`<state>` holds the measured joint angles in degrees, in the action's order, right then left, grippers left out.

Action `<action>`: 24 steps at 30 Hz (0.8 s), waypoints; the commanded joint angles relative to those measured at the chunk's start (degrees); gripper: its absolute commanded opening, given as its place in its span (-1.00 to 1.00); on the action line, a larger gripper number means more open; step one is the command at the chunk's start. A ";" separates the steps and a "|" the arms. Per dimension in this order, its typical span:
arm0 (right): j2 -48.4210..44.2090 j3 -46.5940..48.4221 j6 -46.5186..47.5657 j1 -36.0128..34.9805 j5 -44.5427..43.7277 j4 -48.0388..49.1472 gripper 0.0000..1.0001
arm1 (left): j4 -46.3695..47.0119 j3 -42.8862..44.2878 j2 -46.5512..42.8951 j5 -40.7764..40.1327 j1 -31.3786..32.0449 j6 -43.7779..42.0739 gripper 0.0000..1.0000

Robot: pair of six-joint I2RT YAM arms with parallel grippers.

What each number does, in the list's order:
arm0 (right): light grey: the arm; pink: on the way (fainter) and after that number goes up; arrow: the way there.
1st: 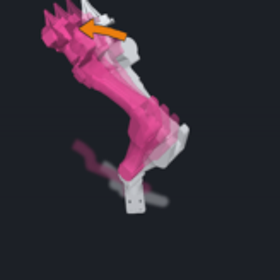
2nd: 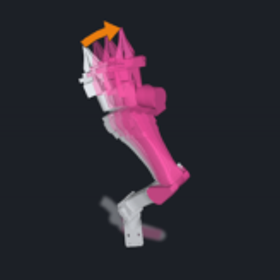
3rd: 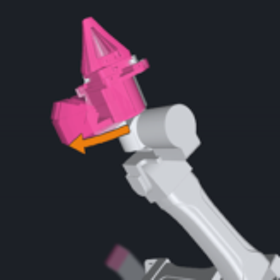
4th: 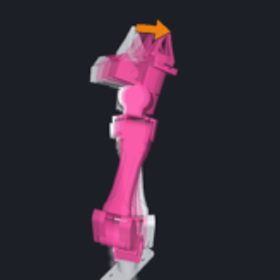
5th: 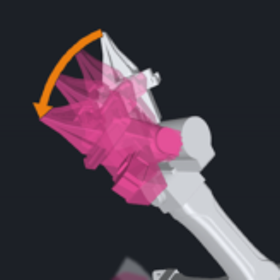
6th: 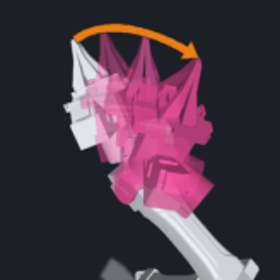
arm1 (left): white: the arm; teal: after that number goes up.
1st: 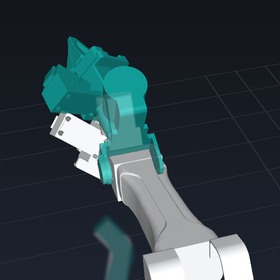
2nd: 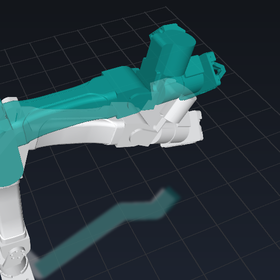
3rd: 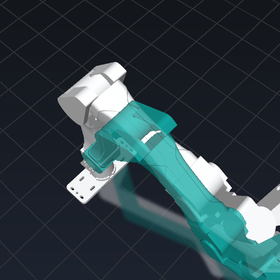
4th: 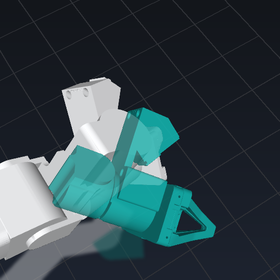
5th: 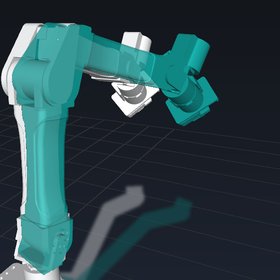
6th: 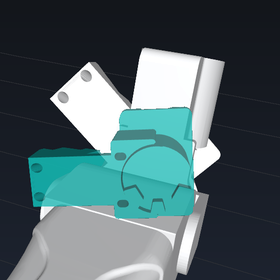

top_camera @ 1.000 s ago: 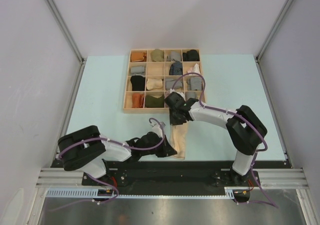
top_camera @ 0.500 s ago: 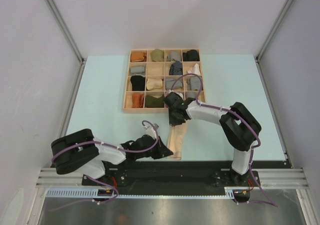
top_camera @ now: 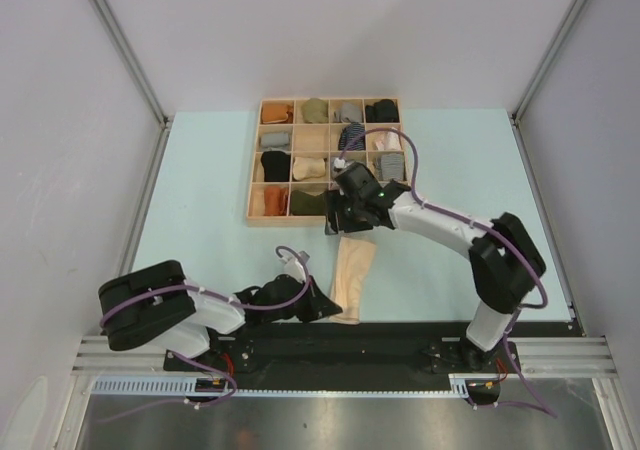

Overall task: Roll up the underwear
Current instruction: Fold the underwear at the corner of the board, then roll the underwear to the center of the board.

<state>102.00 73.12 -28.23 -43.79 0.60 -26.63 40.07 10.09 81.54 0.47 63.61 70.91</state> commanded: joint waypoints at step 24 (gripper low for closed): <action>-35.11 -28.65 14.51 -30.81 -14.56 13.71 0.36 | -1.93 -5.87 -2.96 24.03 -14.92 2.56 -1.00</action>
<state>67.24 45.17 -18.06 -68.27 -3.14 -20.47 43.18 4.19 79.26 18.24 50.63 72.25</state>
